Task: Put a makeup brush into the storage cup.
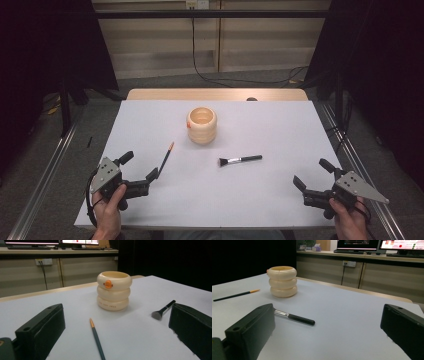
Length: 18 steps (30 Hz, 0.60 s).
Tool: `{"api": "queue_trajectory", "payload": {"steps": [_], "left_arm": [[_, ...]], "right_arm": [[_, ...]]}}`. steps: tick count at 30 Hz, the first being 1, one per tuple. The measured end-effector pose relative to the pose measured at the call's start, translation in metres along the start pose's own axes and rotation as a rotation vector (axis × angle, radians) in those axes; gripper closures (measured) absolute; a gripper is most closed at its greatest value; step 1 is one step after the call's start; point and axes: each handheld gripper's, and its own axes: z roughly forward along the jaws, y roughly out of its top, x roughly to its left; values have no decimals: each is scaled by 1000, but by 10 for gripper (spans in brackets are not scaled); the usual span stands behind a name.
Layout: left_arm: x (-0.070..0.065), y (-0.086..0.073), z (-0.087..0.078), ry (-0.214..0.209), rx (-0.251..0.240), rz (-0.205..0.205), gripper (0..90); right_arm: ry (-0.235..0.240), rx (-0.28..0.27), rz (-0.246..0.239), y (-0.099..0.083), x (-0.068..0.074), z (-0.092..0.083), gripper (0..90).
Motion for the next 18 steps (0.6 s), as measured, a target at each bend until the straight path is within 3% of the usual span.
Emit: {"api": "queue_trajectory", "payload": {"steps": [11, 16, 18], "left_arm": [[-3, 0, 7, -14, 15, -2, 7], [-5, 5, 7, -9, 13, 21, 9], [-5, 7, 10, -26, 17, 22, 6]], "right_arm": [[6, 11, 5, -2, -3, 3, 0], [9, 18, -2, -2, -4, 5, 0], [5, 16, 3, -2, -4, 5, 0]]}}
